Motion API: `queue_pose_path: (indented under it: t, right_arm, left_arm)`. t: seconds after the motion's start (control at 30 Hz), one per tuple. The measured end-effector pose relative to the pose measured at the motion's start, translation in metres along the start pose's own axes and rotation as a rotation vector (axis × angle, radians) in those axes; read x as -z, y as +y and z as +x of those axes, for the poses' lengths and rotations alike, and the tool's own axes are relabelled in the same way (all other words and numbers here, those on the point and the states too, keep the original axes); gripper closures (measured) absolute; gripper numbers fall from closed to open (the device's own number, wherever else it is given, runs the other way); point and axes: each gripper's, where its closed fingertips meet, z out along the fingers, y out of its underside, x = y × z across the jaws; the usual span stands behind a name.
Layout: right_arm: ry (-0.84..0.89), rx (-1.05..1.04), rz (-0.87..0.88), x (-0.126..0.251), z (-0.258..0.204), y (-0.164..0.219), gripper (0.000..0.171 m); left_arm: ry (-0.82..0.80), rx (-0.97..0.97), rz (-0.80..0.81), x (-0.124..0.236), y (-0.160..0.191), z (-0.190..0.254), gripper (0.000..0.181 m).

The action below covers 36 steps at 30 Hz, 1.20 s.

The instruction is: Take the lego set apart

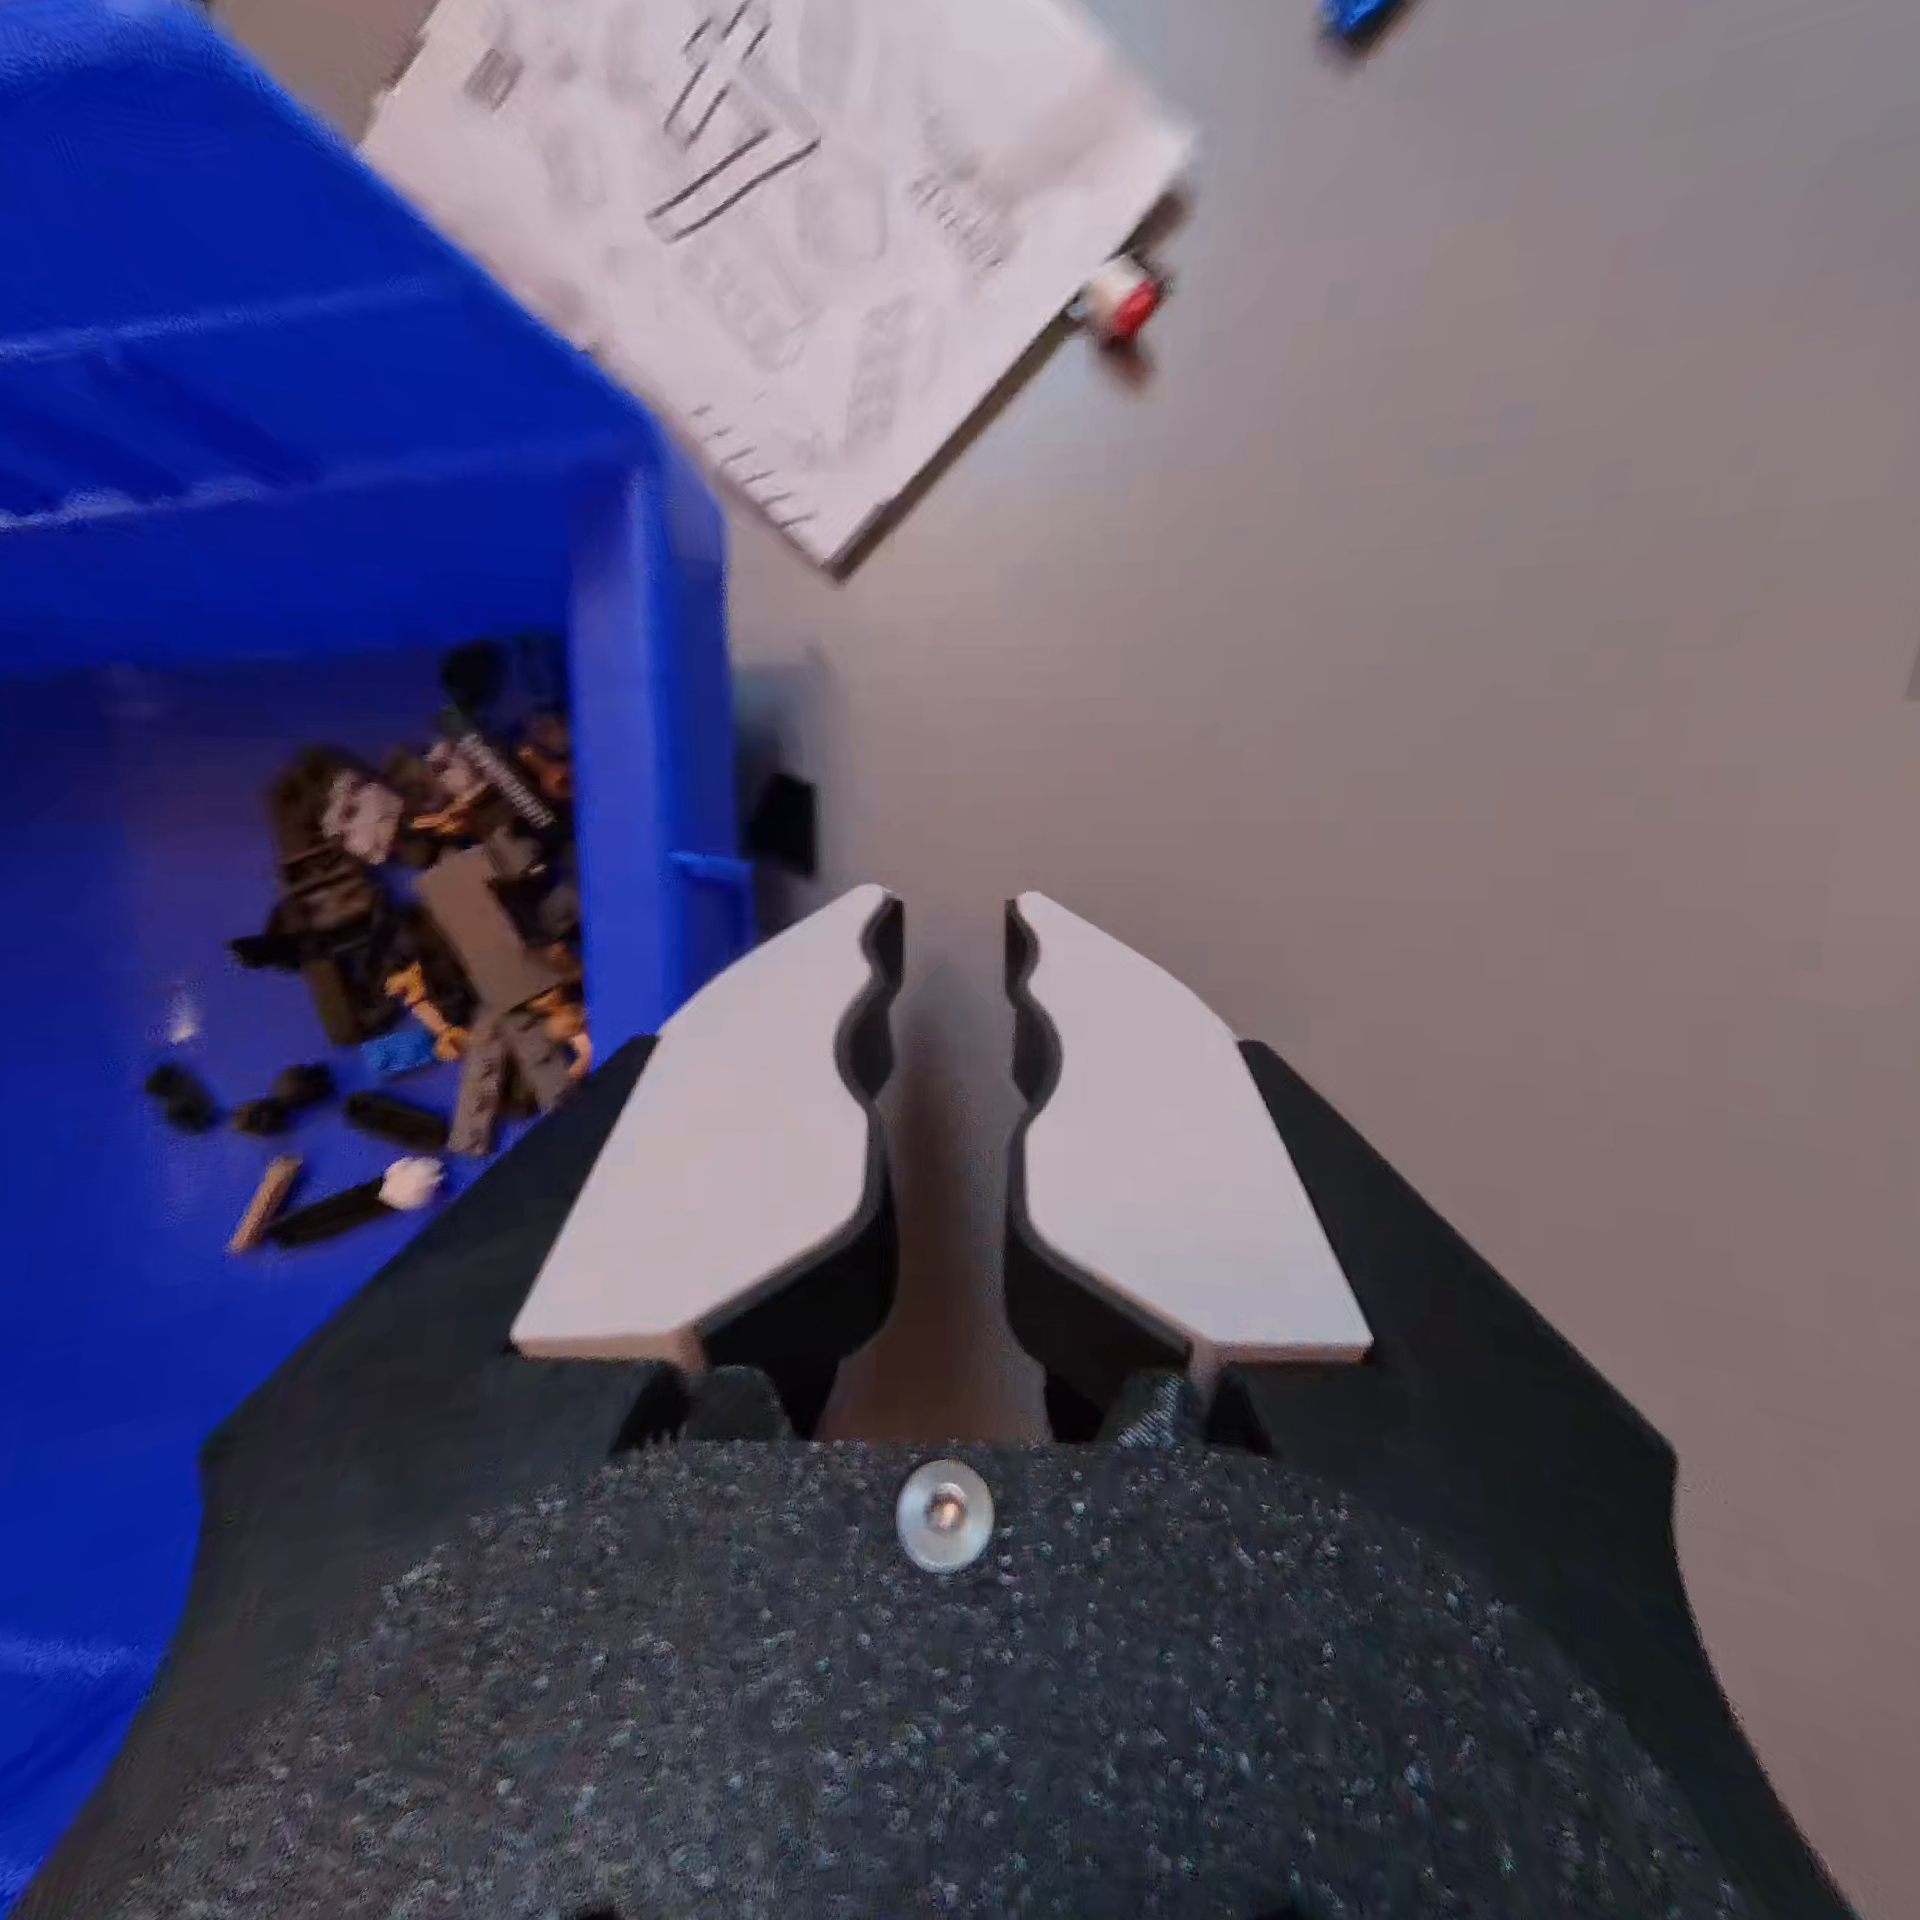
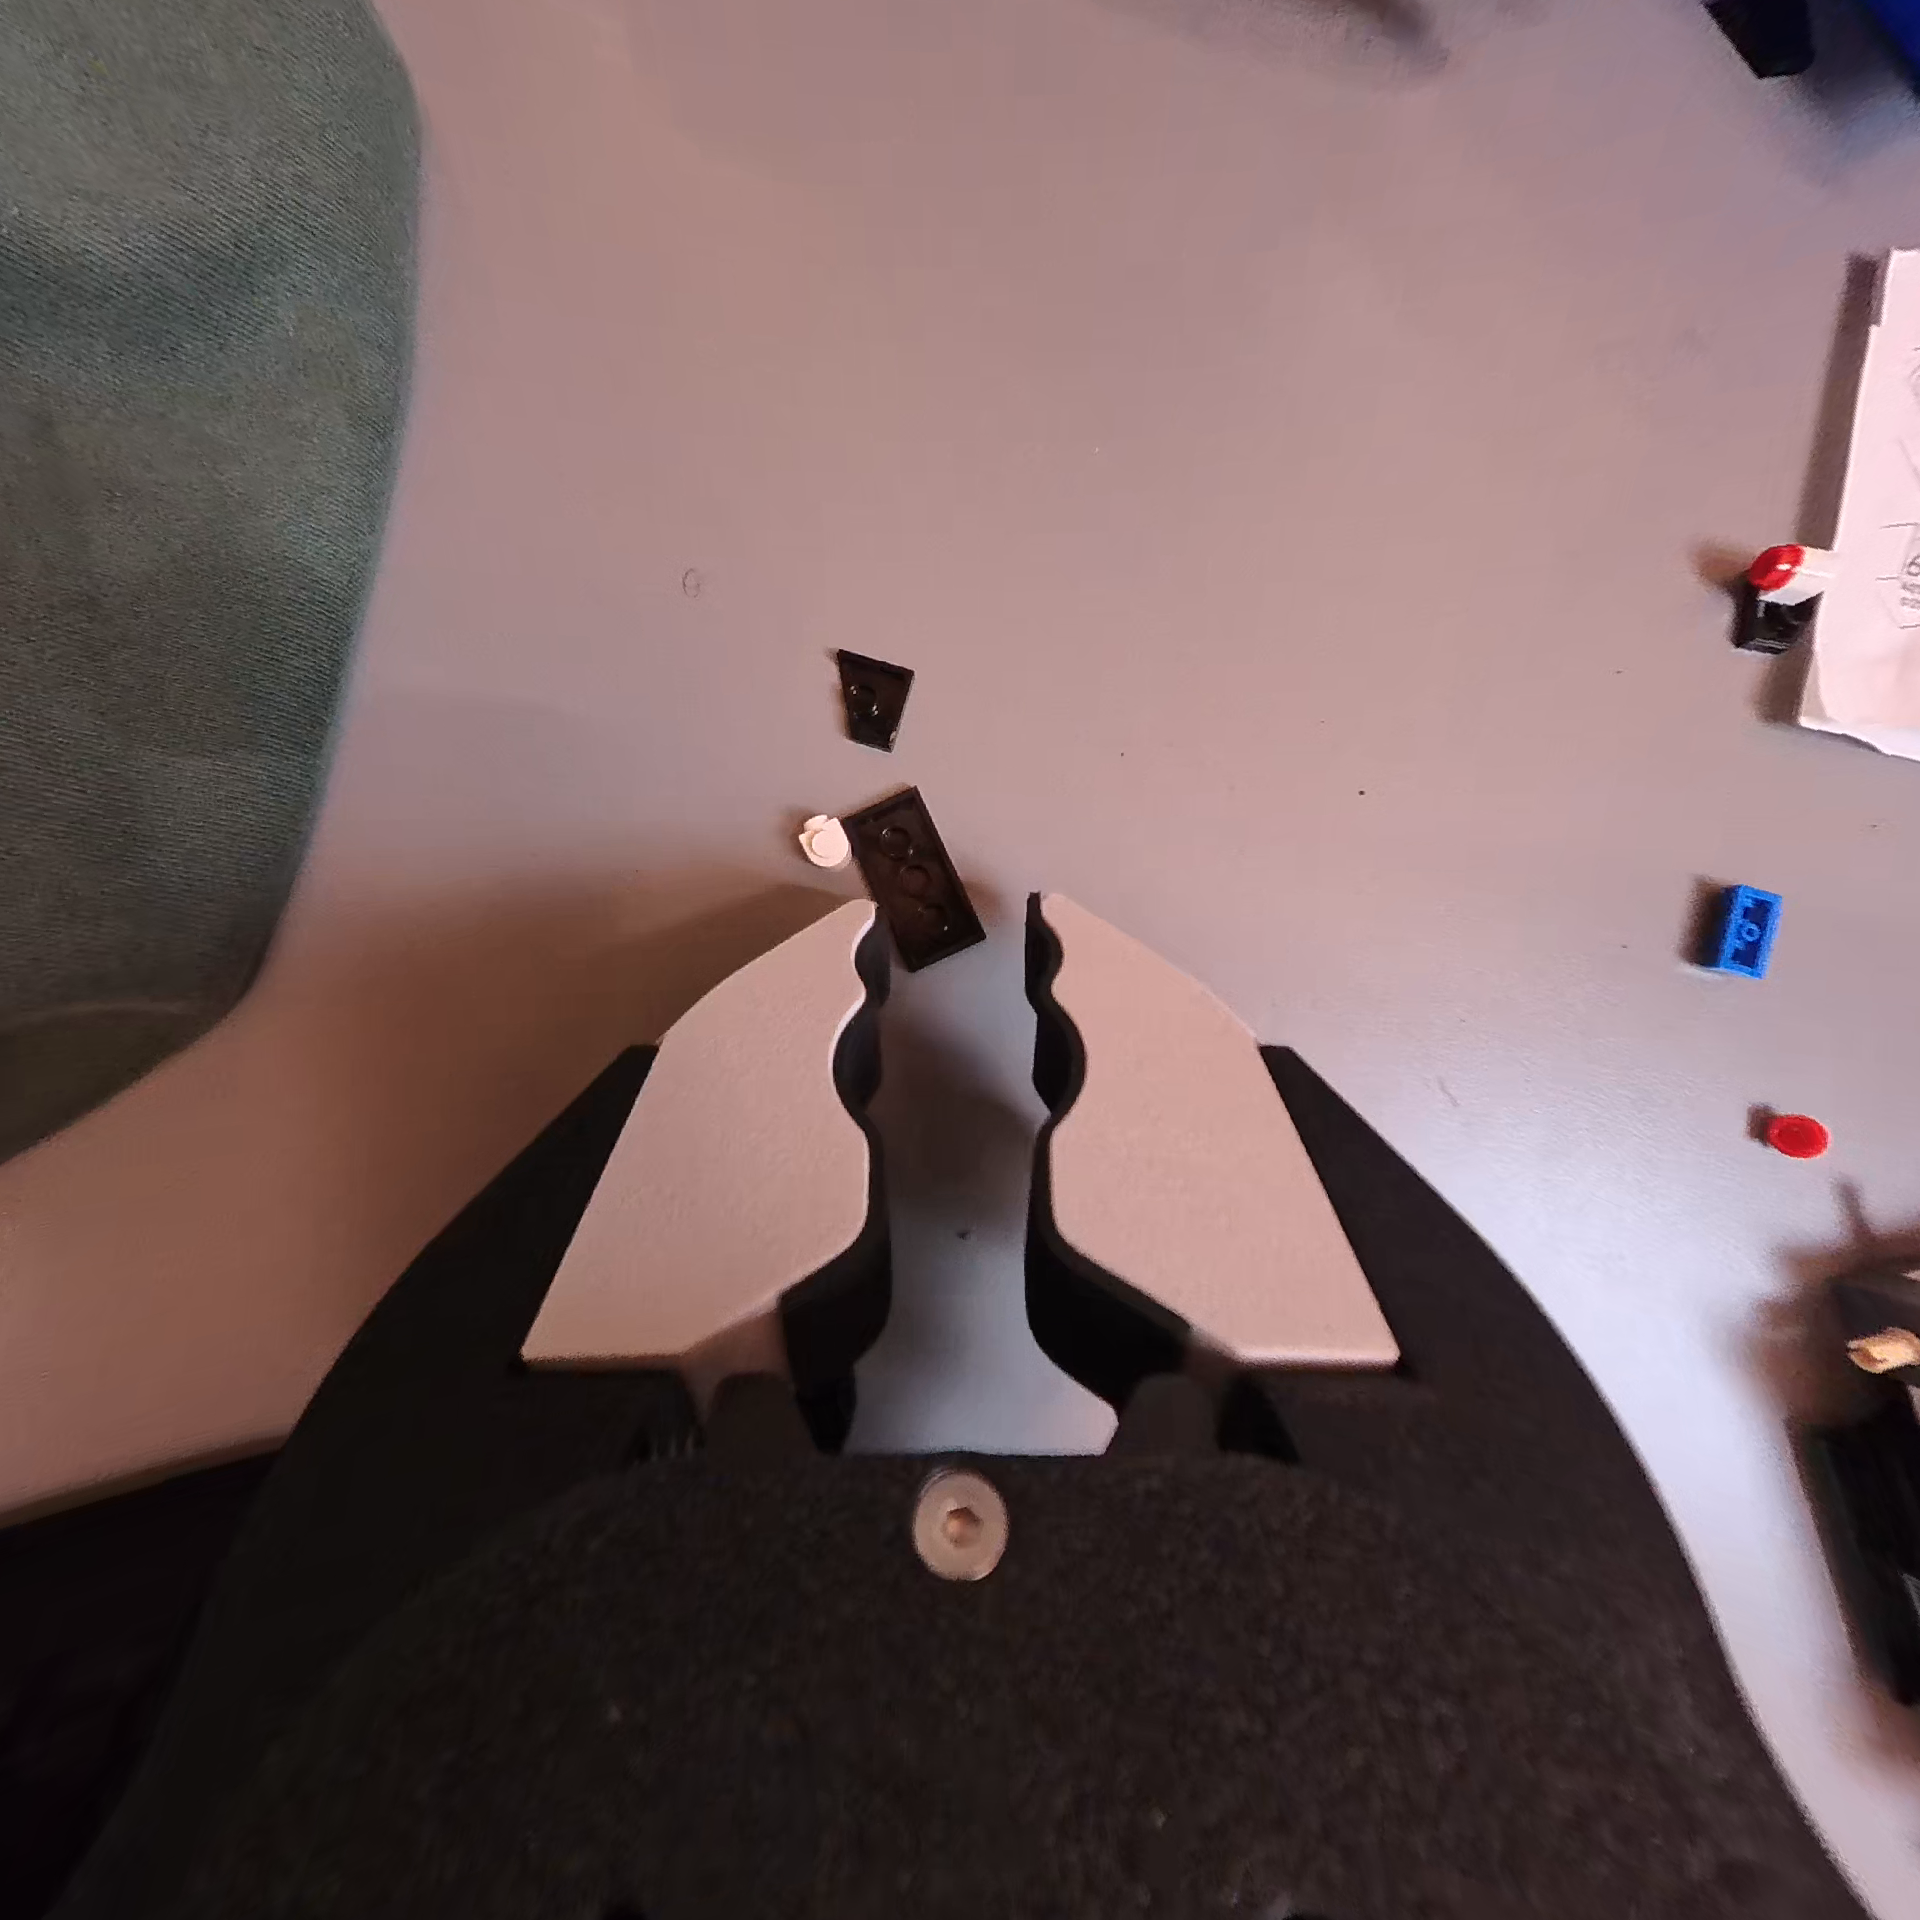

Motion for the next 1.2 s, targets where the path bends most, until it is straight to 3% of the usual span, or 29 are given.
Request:
queue_pose_path:
  t: [0.03,0.23,0.6,0.83,0.9,1.03,1.2]
  right_arm:
    - [0.000,0.000,-0.001,0.000,0.000,0.000,0.146]
    - [0.002,0.000,-0.002,0.000,0.000,0.000,0.147]
    - [0.004,-0.008,-0.011,0.002,0.001,0.003,0.147]
    - [0.004,-0.010,-0.030,0.002,0.000,0.007,0.148]
    - [0.007,-0.009,-0.031,0.002,0.001,0.007,0.148]
    - [0.014,-0.010,-0.029,0.004,0.001,0.006,0.148]
    - [0.013,-0.012,-0.035,0.003,0.002,0.007,0.148]
  left_arm:
    - [-0.033,0.006,-0.016,-0.004,0.002,-0.005,0.164]
    - [-0.139,0.033,-0.018,-0.016,-0.004,-0.024,0.129]
    - [0.036,0.186,-0.058,-0.027,-0.007,-0.027,0.155]
    - [0.122,0.210,-0.043,-0.028,-0.009,-0.021,0.181]
    - [0.116,0.194,-0.037,-0.028,-0.009,-0.021,0.181]
    - [0.207,0.195,0.046,-0.030,-0.025,-0.002,0.153]
    - [0.194,0.183,0.113,-0.042,-0.048,0.010,0.153]
